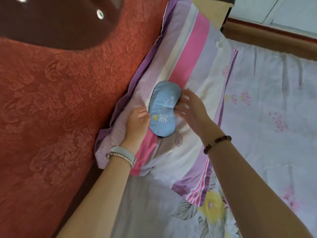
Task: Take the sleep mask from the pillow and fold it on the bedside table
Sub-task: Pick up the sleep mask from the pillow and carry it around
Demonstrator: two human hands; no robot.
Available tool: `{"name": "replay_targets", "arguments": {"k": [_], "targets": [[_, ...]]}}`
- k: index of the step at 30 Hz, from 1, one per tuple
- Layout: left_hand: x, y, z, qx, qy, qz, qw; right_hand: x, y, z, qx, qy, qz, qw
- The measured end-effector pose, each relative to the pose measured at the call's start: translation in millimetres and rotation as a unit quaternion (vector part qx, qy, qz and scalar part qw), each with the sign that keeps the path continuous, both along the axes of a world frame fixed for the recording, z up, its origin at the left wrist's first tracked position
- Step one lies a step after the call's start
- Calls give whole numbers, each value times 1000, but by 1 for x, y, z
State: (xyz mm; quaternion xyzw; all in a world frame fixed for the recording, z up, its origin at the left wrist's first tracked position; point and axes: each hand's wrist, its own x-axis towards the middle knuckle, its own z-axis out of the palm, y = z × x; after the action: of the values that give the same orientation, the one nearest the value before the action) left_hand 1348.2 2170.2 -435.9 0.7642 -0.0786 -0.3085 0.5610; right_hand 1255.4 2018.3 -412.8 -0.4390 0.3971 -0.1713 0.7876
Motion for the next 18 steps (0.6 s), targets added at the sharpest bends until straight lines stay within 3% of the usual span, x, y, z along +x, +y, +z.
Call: {"name": "replay_targets", "arguments": {"k": [8, 18], "targets": [[-4, -2, -2, 79, -119, -113, 983, 8, 10, -13, -89, 74, 7, 993], [-24, 9, 43, -31, -1, -59, 998, -22, 17, 36, -98, 24, 19, 995]]}}
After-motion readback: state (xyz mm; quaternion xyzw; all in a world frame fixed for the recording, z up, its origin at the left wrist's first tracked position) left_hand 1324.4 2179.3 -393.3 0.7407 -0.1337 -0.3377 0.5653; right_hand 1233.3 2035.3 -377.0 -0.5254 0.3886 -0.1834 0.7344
